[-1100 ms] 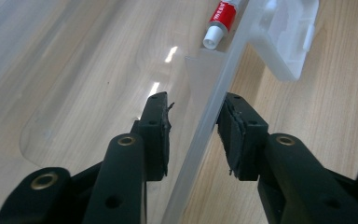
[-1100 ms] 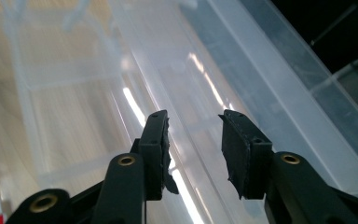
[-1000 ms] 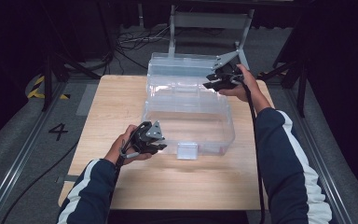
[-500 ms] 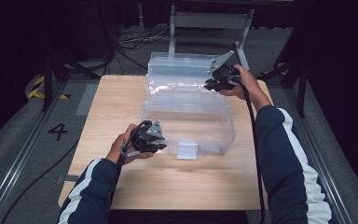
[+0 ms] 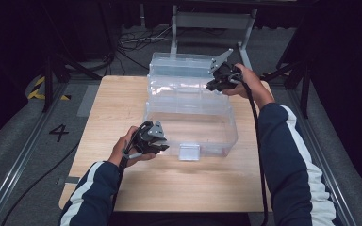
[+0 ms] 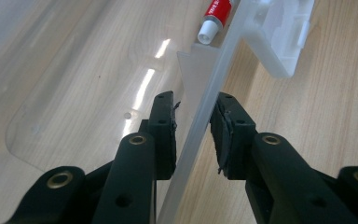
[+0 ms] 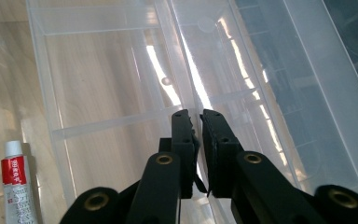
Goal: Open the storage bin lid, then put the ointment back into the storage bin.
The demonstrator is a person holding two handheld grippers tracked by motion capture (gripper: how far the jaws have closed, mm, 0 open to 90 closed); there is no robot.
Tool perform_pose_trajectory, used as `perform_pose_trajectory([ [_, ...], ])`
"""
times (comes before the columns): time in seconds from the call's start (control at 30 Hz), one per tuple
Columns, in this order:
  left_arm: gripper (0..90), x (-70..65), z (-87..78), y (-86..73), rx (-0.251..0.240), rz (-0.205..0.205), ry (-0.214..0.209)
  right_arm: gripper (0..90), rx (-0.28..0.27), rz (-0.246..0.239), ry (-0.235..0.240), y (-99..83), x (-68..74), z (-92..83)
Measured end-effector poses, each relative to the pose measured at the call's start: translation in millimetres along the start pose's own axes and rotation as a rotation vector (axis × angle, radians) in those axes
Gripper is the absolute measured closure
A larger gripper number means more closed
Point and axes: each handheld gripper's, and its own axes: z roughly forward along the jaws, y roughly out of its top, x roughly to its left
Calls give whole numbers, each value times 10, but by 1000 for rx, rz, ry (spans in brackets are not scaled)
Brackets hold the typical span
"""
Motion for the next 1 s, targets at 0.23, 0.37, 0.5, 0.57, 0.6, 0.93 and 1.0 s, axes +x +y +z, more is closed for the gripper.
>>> perform_pose_trajectory([
  [0.23, 713, -1, -1, -2, 0, -2, -1, 847, 12, -5, 8, 18, -11, 0],
  [0.37, 713, 0, -1, -2, -1, -3, -2, 848, 13, 2, 6, 20, -6, 1],
  [0.5, 710, -4, -1, -6, -5, -11, -1, 849, 13, 7, 7, 25, 8, -4],
  [0.57, 709, -1, -2, -6, -6, -13, -2, 849, 17, 7, 4, 32, 12, -3],
  [0.6, 709, 0, -3, -4, -4, -15, -2, 850, 19, 4, 3, 34, 11, -5],
  [0.93, 707, -2, -1, -9, -12, -27, -3, 864, 9, 7, 24, 31, 14, -21],
  [1.0, 707, -2, -1, -9, -13, -28, -3, 864, 10, 13, 25, 31, 18, -29],
])
